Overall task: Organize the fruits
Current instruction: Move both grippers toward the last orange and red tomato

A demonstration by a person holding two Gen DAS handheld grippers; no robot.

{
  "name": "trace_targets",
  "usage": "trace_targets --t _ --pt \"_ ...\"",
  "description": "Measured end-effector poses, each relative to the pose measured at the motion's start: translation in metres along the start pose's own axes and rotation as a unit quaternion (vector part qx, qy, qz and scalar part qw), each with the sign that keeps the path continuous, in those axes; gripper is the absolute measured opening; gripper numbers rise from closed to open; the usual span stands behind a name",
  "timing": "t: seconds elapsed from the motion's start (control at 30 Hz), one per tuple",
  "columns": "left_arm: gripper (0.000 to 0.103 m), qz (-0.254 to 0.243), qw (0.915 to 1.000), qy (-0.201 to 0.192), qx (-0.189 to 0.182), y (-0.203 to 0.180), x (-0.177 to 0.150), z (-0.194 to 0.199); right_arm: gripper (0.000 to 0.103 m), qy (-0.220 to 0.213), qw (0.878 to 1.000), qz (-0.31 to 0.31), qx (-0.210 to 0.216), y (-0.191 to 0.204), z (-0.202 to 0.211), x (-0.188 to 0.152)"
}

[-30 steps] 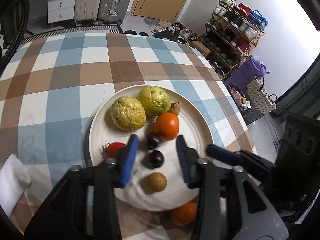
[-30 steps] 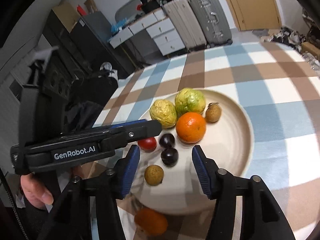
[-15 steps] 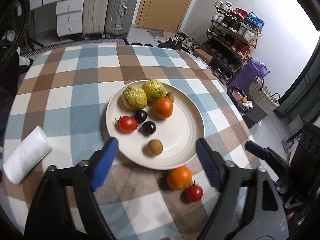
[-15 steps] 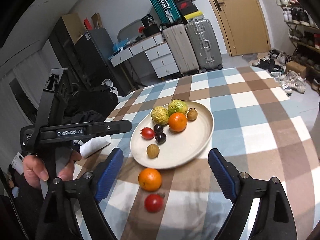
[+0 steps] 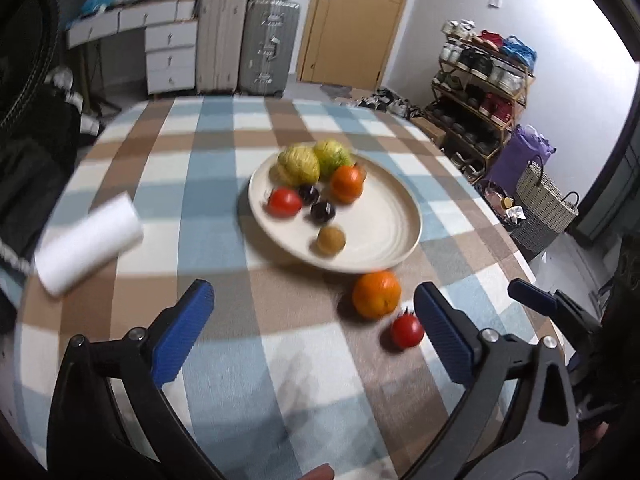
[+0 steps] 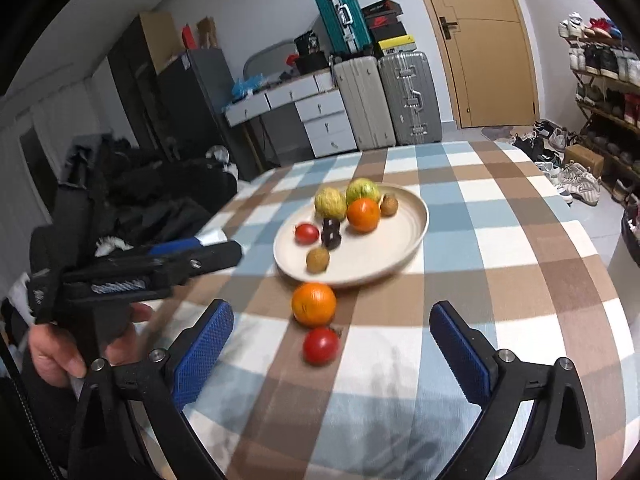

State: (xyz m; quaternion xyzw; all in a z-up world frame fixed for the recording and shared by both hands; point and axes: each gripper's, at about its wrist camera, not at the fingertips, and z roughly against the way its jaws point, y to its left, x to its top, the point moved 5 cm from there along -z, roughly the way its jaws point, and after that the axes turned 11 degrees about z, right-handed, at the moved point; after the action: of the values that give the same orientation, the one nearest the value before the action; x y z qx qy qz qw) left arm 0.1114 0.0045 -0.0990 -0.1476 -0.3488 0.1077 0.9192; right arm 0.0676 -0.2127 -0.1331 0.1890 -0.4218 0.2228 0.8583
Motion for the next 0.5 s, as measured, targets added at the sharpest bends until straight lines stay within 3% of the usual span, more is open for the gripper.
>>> trace_targets --t 0.27,0.43,0.5 --pt "0.101 0.007 0.999 0.037 0.024 0.023 -0.04 -0.017 0.101 0.045 0.999 -0.005 0.017 0.007 -0.03 -0.022" --pt "0.101 0.014 0.9984 0.049 0.025 0.033 -0.045 -0.025 0.1 0.052 0.998 -0.006 0.024 0.01 -0.044 -0.021" --pt "0.101 0.018 0.9982 0.052 0.026 0.037 -0.045 -0.027 0.095 0.053 0.998 -0.003 0.027 0.012 -0.05 -0.019"
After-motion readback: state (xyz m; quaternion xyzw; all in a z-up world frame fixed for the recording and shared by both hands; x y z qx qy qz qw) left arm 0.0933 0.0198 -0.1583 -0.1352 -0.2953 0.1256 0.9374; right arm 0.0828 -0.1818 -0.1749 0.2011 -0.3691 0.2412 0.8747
